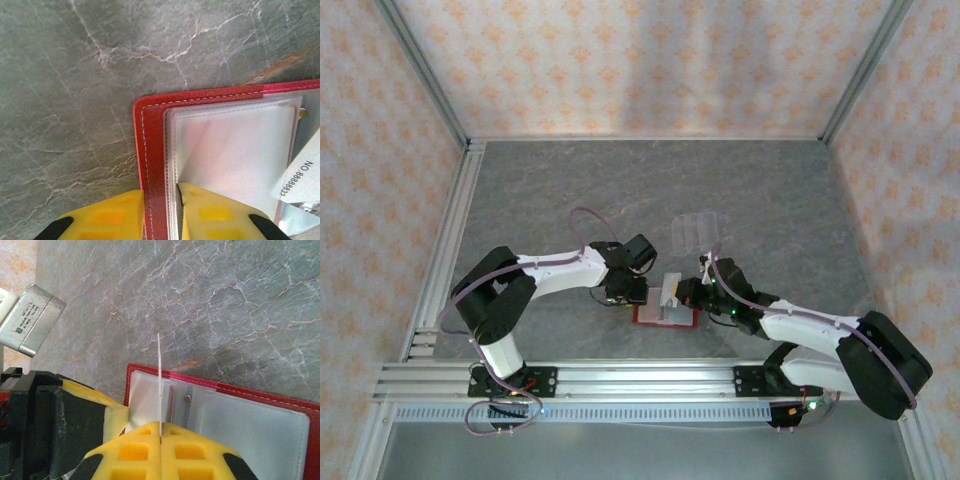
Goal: Put the credit cards into the card holder
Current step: Insert the credit card into the card slot.
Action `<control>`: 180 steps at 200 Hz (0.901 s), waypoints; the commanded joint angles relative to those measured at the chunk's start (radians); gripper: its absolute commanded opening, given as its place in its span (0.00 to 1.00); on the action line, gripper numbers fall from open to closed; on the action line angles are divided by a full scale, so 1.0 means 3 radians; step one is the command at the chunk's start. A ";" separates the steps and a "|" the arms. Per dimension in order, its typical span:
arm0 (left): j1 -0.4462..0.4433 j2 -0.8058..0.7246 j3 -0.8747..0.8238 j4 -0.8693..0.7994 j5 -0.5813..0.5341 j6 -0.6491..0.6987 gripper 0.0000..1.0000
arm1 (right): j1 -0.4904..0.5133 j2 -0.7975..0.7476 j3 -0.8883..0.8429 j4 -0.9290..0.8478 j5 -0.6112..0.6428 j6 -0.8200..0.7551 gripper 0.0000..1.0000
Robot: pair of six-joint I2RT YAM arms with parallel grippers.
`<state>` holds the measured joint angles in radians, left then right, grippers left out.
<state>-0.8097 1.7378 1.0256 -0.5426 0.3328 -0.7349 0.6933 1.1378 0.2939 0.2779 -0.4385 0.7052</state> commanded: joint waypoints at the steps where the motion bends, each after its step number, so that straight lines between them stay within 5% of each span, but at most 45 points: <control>1: -0.0013 0.0047 -0.0089 -0.0248 -0.0110 -0.0020 0.24 | 0.0023 -0.0040 -0.0031 0.0040 -0.0006 -0.0080 0.00; 180: -0.0012 0.0073 -0.0078 -0.0252 -0.0105 -0.0020 0.24 | 0.0021 0.0307 0.0008 -0.0460 -0.0402 -0.0232 0.00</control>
<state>-0.8101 1.7378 1.0256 -0.5426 0.3332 -0.7349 0.6933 1.2018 0.2939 0.2066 -0.5480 0.6643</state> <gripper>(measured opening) 0.236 0.050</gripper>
